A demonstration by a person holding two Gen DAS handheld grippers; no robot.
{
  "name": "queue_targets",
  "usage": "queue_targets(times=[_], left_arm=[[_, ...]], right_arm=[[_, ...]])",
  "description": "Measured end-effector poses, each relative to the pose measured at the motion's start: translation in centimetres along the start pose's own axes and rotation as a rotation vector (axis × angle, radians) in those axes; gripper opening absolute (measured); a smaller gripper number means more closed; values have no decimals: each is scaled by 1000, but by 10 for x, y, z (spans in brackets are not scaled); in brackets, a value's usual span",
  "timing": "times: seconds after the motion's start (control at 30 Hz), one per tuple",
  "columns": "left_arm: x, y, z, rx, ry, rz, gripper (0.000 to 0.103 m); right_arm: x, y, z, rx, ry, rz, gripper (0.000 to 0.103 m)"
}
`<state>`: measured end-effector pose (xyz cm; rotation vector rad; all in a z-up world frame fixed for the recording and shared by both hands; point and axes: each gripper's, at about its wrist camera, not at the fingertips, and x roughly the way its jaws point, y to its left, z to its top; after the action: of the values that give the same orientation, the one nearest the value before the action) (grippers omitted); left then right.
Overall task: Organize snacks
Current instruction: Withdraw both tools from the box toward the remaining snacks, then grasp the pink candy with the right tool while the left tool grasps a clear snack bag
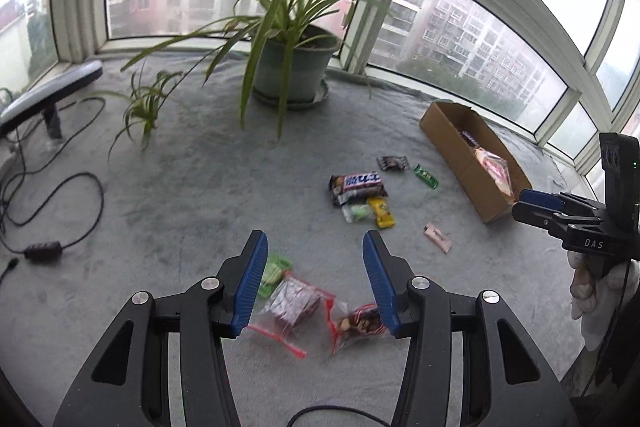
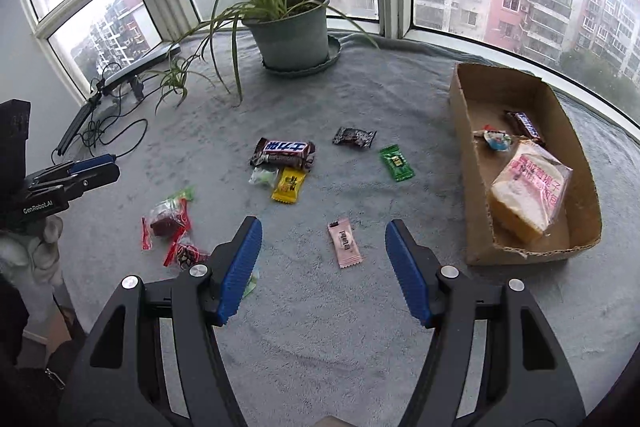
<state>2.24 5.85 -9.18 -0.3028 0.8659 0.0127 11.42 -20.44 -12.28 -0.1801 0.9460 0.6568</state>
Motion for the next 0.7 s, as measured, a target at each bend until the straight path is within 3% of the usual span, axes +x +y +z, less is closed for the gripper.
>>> queue_targets(times=[0.1,0.23,0.7], left_arm=[[9,13,-13,-36,35,19,48],[21,19,-28,-44,68,27,48],[58,17,-43,48,155,43,48]], right_arm=[[19,-2,-7,3,41,-3,67],[45,-11,-12,12,98,-16,57],[98,-24,-10,-15,200,-60,55]])
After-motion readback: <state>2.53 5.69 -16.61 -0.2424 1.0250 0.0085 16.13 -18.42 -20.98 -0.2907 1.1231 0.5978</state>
